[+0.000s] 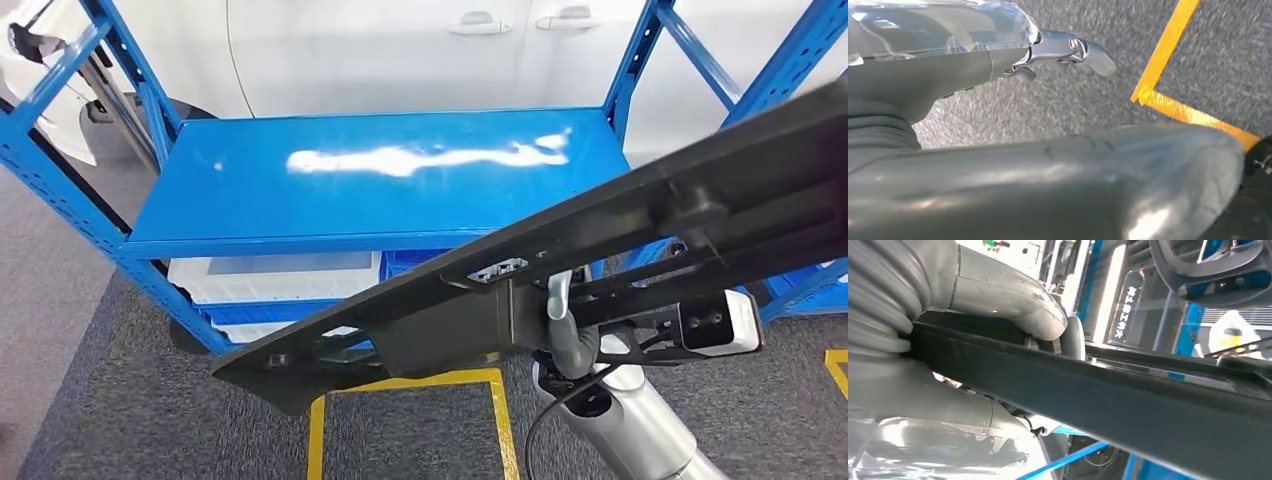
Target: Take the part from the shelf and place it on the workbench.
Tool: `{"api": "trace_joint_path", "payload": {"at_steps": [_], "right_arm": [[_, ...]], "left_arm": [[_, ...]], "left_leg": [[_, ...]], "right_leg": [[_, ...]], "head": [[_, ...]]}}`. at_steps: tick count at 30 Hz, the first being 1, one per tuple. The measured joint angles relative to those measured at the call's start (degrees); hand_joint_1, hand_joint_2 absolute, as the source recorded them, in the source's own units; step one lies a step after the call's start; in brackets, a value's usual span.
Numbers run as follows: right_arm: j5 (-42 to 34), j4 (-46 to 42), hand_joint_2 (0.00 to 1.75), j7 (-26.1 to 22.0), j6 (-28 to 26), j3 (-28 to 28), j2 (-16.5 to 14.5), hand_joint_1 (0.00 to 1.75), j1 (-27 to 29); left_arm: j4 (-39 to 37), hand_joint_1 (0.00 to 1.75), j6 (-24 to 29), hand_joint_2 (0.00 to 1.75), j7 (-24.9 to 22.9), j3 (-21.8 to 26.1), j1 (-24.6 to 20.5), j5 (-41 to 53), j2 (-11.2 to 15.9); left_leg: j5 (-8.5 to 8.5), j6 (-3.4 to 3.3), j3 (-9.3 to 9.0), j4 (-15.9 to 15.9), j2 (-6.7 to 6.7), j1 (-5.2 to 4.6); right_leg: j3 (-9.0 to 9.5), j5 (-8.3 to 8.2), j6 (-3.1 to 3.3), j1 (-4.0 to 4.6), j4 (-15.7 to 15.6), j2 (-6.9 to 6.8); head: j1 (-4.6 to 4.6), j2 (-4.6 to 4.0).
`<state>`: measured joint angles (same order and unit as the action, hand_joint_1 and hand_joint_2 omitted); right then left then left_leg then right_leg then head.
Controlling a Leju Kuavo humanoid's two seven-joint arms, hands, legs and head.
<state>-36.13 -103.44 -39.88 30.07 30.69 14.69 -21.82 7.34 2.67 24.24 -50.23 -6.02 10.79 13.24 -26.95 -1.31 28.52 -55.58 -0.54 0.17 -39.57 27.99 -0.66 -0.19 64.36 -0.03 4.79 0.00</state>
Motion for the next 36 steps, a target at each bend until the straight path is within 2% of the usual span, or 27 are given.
{"api": "trace_joint_path", "payload": {"at_steps": [1,2,3,4,5,6,7,9,10,12,13,14,16,17,18,19,20,23,25,27,29,30,32,33,34,35,36], "right_arm": [[0.16,0.27,1.75,-0.01,0.26,-0.17,0.06,1.75,0.07],[0.26,0.53,1.75,-0.01,0.54,-0.37,0.19,1.75,0.26],[0.3,0.77,1.75,-0.01,0.93,-0.62,0.33,1.75,0.57],[0.31,0.93,1.75,-0.02,1.48,-1.01,0.54,1.75,0.97],[0.36,1.02,1.75,-0.02,2.09,-1.5,0.79,1.75,1.38],[0.48,1.04,1.75,-0.02,2.7,-2.09,1.05,1.75,1.75],[0.65,1.04,1.75,-0.02,3.25,-2.69,1.33,1.75,2.03],[1.02,0.67,1.75,0.01,3.61,-3.81,1.73,1.75,2.68],[1.09,0.31,1.75,0.1,3.3,-4.16,1.87,1.75,3.02],[1.04,-0.54,1.75,0.52,2.12,-4.48,2.09,1.75,3.55],[0.92,-0.95,1.75,0.77,1.49,-4.5,2.17,1.75,3.65],[0.77,-1.32,1.75,0.96,1.05,-4.5,2.2,1.75,3.68],[0.17,-1.92,1.75,1.36,0.4,-4.5,2.25,1.75,3.66],[-0.28,-2.08,1.75,1.72,0.1,-4.5,2.28,1.75,3.61],[-0.76,-2.16,1.75,2.17,-0.2,-4.49,2.31,1.75,3.53],[-1.24,-2.2,1.75,2.67,-0.5,-4.47,2.34,1.75,3.38],[-1.66,-2.23,1.75,3.1,-0.8,-4.45,2.35,1.75,3.14],[-2.13,-2.66,1.75,3.68,-1.46,-4.43,2.37,1.75,2.46],[-1.53,-3.12,1.75,3.51,-1.55,-4.35,2.38,1.75,2.52],[-0.35,-3.6,1.75,2.9,-1.34,-4.27,2.37,1.75,2.96],[1.2,-4.17,1.75,1.96,-0.75,-4.29,2.33,1.75,3.57],[2.07,-4.4,1.75,1.5,-0.36,-4.32,2.26,1.75,3.95],[3.56,-4.66,1.75,0.91,0.5,-4.36,1.82,1.75,4.88],[4.07,-4.7,1.75,0.91,0.92,-4.38,1.48,1.75,5.29],[4.38,-4.71,1.75,1.03,1.38,-4.39,1.13,1.75,5.55],[4.63,-4.71,1.75,1.22,1.87,-4.44,0.83,1.75,5.66],[4.79,-4.7,1.75,1.47,2.32,-4.52,0.66,1.75,5.56]], "left_arm": [[0.0,0.0,0.11,0.0,-0.08,0.19,0.03,0.0,-0.19],[0.0,0.0,0.2,0.0,-0.13,0.31,0.06,0.0,-0.38],[0.0,0.0,0.23,0.0,-0.14,0.37,0.1,0.0,-0.57],[0.0,0.0,0.19,0.0,-0.15,0.39,0.14,0.0,-0.69],[0.0,0.0,0.07,0.0,-0.15,0.39,0.18,0.01,-0.79],[0.0,0.0,-0.12,0.0,-0.14,0.38,0.23,0.01,-0.86],[-0.01,0.0,-0.32,0.0,-0.14,0.37,0.27,0.0,-0.87],[-0.03,0.0,-0.61,0.0,-0.15,0.31,0.3,-0.02,-0.85],[-0.04,0.0,-0.66,0.0,-0.16,0.27,0.3,-0.04,-0.83],[-0.06,0.0,-0.64,0.0,-0.29,0.19,0.31,-0.08,-0.79],[-0.07,0.0,-0.6,0.0,-0.38,0.17,0.3,-0.09,-0.78],[-0.08,0.0,-0.55,0.0,-0.49,0.16,0.3,-0.08,-0.78],[-0.09,0.0,-0.45,0.0,-0.63,0.15,0.28,-0.08,-0.8],[-0.09,0.0,-0.43,0.0,-0.73,0.14,0.29,-0.08,-0.82],[-0.09,0.0,-0.42,0.0,-0.82,0.11,0.3,-0.08,-0.85],[-0.09,0.0,-0.42,0.0,-0.9,0.06,0.31,-0.08,-0.9],[-0.09,0.0,-0.43,0.0,-0.97,-0.02,0.3,-0.08,-0.95],[-0.09,0.0,-0.44,0.0,-1.19,-0.35,0.17,-0.08,-0.97],[-0.09,0.0,-0.46,0.0,-1.4,-0.73,0.07,-0.08,-0.96],[-0.09,0.0,-0.48,0.0,-1.56,-1.08,0.06,-0.08,-1.0],[-0.09,0.0,-0.49,0.0,-1.66,-1.27,0.0,-0.08,-1.09],[-0.09,0.0,-0.5,0.0,-1.72,-1.34,-0.04,-0.08,-1.14],[-0.09,0.0,-0.51,0.0,-1.92,-1.56,-0.09,-0.08,-1.25],[-0.09,0.0,-0.51,0.0,-2.12,-1.69,-0.08,-0.08,-1.32],[-0.09,0.0,-0.51,0.0,-2.35,-1.84,-0.09,-0.08,-1.39],[-0.09,0.0,-0.51,0.0,-2.67,-2.01,-0.11,-0.08,-1.48],[-0.09,0.0,-0.51,0.0,-3.03,-2.17,-0.14,-0.08,-1.54]], "left_leg": [[0.65,-0.12,0.93,-0.05,-0.05,0.0],[1.31,-0.06,1.85,-0.13,-0.07,0.03],[1.92,0.03,2.8,-0.26,-0.08,0.09],[2.45,0.18,3.76,-0.5,-0.08,0.2],[2.88,0.39,4.7,-0.87,-0.07,0.35],[3.21,0.65,5.58,-1.42,-0.06,0.49],[3.43,0.96,6.42,-2.05,-0.03,0.55],[3.9,1.69,7.53,-2.98,0.02,0.49],[4.2,2.13,7.83,-3.07,0.02,0.44],[4.47,2.95,8.18,-3.09,0.03,0.54],[3.74,3.3,8.54,-3.7,0.05,0.64],[2.14,3.52,9.22,-5.37,0.07,0.74],[-2.6,3.8,11.42,-11.91,0.09,0.85],[-4.44,3.89,12.5,-15.61,0.09,0.87],[-5.3,3.92,13.02,-18.16,0.09,0.87],[-5.09,3.88,12.62,-18.78,0.09,0.87],[-3.96,3.71,11.04,-16.99,0.09,0.86],[-0.66,2.73,3.79,-5.83,0.15,0.53],[-0.41,2.11,1.9,-2.31,0.19,0.1],[0.13,1.5,2.06,-1.74,0.15,0.09],[0.79,0.75,2.13,-1.06,0.08,0.35],[1.07,0.46,2.23,-0.84,0.04,0.46],[1.29,0.19,2.66,-0.9,0.03,0.35],[1.33,0.15,2.85,-1.01,0.03,0.31],[1.35,0.14,2.99,-1.14,-0.02,0.28],[1.34,0.16,3.09,-1.3,-0.12,0.27],[1.28,0.21,3.12,-1.46,-0.23,0.27]], "right_leg": [[-0.95,2.73,-0.27,-0.16,3.69,0.0],[-1.64,4.32,-0.58,-0.35,7.21,0.0],[-1.75,4.54,-0.9,-0.56,9.65,-0.01],[-1.02,3.49,-1.22,-0.8,10.32,-0.02],[0.66,1.82,-1.54,-1.07,9.06,-0.04],[3.27,0.45,-1.8,-1.35,5.91,-0.06],[6.09,0.15,-1.92,-1.41,1.98,-0.06],[9.81,1.35,-1.27,-1.27,-4.13,0.0],[10.2,1.98,-0.68,-1.04,-5.24,0.05],[9.69,1.58,0.58,-1.04,-5.6,0.02],[9.41,1.17,1.16,-1.07,-5.67,-0.01],[9.1,0.73,1.64,-1.13,-5.78,-0.05],[8.34,0.0,2.12,-0.99,-5.78,-0.09],[7.93,-0.33,2.21,-0.88,-5.74,-0.09],[7.53,-0.65,2.24,-0.77,-5.7,-0.09],[7.18,-0.92,2.22,-0.67,-5.66,-0.08],[6.89,-1.16,2.16,-0.59,-5.63,-0.06],[6.47,-1.68,1.67,-0.41,-5.62,-0.06],[6.33,-2.08,1.04,-0.42,-5.72,-0.15],[6.25,-2.38,0.3,-0.48,-5.87,-0.19],[5.44,-0.95,-0.27,-0.51,-4.24,-0.14],[4.32,0.75,-0.45,-0.54,-1.73,-0.11],[1.07,4.42,-0.66,-0.59,5.56,-0.06],[-0.19,5.31,-0.74,-0.59,8.48,-0.06],[-0.57,5.1,-0.77,-0.59,9.55,-0.08],[0.06,3.9,-0.74,-0.59,8.55,-0.14],[1.61,2.0,-0.65,-0.58,5.6,-0.36]], "head": [[0.0,0.0],[0.0,0.0],[0.0,0.0],[0.0,0.0],[0.0,0.0],[0.0,0.0],[0.0,0.0],[0.01,0.0],[0.01,0.0],[0.01,0.0],[0.0,0.0],[0.0,0.0],[0.0,0.0],[0.0,0.0],[0.0,0.0],[0.0,0.0],[0.0,0.0],[0.0,0.0],[0.0,0.0],[0.0,0.0],[0.0,0.0],[0.0,0.0],[0.0,0.0],[0.0,0.0],[0.0,0.0],[0.0,0.0],[0.0,0.0]]}}
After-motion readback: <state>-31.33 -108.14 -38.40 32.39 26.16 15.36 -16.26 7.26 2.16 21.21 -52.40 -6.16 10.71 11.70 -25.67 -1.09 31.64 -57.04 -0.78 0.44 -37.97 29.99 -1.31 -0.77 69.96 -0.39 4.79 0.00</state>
